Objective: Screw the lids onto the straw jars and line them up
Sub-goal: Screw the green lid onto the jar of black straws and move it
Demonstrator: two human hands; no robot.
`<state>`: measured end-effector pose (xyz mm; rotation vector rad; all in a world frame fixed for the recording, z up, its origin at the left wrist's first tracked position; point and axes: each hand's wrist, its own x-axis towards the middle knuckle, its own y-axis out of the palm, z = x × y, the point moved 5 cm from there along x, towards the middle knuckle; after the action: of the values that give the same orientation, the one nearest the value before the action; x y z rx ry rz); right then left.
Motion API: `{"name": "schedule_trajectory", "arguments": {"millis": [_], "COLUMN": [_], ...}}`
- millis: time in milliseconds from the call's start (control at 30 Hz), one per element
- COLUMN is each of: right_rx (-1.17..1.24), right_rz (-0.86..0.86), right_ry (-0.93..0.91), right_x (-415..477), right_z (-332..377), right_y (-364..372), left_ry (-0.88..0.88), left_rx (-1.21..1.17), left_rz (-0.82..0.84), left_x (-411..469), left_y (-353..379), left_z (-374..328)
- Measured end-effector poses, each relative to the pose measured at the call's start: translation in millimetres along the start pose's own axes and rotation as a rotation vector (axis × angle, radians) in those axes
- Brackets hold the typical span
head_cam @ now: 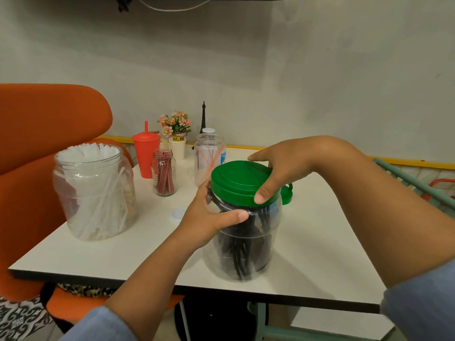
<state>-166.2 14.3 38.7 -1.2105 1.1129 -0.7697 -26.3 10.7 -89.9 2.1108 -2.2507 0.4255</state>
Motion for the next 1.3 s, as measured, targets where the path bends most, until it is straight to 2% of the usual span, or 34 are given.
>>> {"name": "schedule_trajectory", "arguments": {"millis": [267, 500, 633, 900, 1067, 1200, 1300], "right_rx": [-0.066, -0.021, 0.005, 0.174, 0.243, 0.368, 0.374], "right_rz": [-0.15, -0.103, -0.132, -0.333, -0.205, -0.098, -0.094], "right_ry": [0.004, -0.025, -0.042, -0.147, -0.079, -0.122, -0.115], "right_x": [-1.0, -5.1, -3.4, 4.2, 16.9, 20.5, 20.5], "right_z": [6.3, -0.8, 4.5, 17.7, 1.1, -0.2, -2.0], "right_y": [0.2, 1.0, 4.4, -6.5, 4.7, 20.5, 21.5], "left_ry": [0.01, 0.01, 0.023, 0.043, 0.061, 0.06, 0.051], "left_rx": [0.019, 0.013, -0.003, -0.032, -0.05, -0.064, -0.056], "left_rz": [-0.002, -0.003, -0.007, -0.017, -0.009, -0.006, -0.001], "left_x": [-0.8, -1.2, -1.7, -1.6, -1.9, -1.9, -2.0], "left_y": [-0.8, -0.2, 0.4, -0.4, 0.3, 0.5, 0.3], "left_z": [0.0, -1.1, -2.5, -2.5, -4.9, -5.0, -4.9]}}
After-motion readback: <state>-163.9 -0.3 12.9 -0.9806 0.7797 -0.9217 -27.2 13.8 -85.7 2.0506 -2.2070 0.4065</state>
